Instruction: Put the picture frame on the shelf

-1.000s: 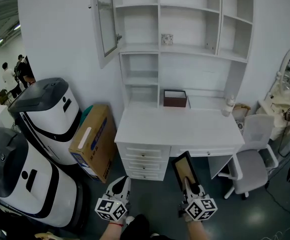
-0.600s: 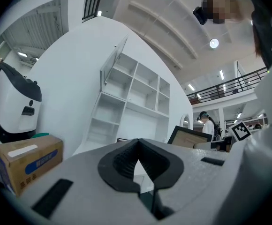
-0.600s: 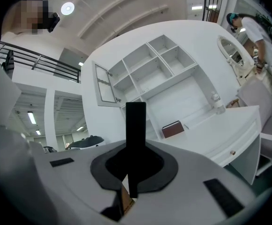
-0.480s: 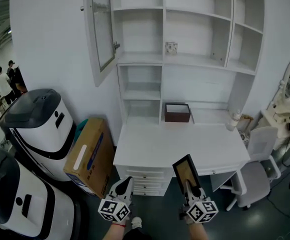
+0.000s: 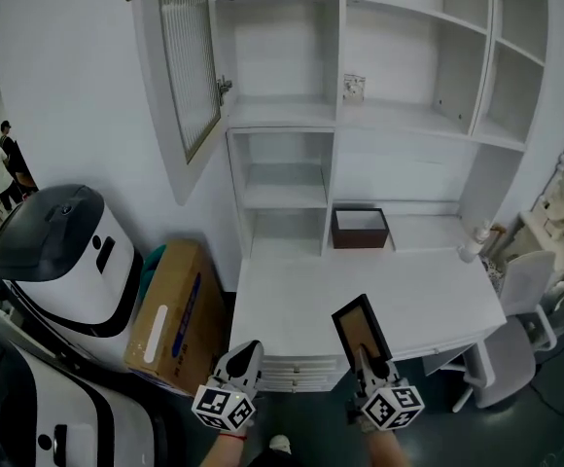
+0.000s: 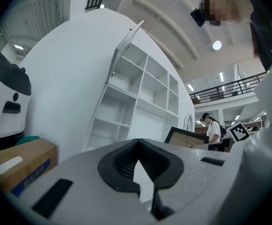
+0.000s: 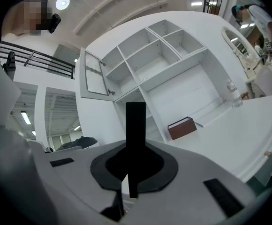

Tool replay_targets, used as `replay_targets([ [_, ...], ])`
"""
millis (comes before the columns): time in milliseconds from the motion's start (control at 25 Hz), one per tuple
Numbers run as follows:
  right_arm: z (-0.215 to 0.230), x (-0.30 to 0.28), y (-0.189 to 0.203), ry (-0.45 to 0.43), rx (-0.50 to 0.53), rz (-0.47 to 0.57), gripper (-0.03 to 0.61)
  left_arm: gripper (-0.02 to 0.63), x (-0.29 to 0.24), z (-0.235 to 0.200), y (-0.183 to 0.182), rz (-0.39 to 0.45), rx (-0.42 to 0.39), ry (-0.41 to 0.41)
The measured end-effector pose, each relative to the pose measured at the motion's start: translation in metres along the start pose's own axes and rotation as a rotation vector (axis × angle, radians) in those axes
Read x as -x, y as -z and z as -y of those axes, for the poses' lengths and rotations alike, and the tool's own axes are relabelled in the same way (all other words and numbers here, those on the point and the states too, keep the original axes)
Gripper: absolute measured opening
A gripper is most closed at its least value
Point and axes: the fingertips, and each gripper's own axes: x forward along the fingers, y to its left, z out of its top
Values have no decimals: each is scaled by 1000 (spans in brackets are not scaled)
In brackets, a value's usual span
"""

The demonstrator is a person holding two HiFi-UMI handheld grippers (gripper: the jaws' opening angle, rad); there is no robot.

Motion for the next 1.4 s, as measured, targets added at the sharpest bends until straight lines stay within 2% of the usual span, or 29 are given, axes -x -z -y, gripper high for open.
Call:
replay_targets([
  [320,-2,-81,2,30,1,18,11,3,-48,-55,-4,-23,-13,57],
  [600,-2,-121,-7,55,3,36,11,3,-71,-86,-10,-23,-3,75],
  [760,3,-141,-21,61,25,45,11,3,-85,-96,-11,-19,12,70],
  [1000,17,-182,-39,72,38,78,11,3,-122,-107,-18,6,-8,83],
  [1400,28,-259,-77,26,20,129,11,3,-189,-138,-35,18,-18,76],
])
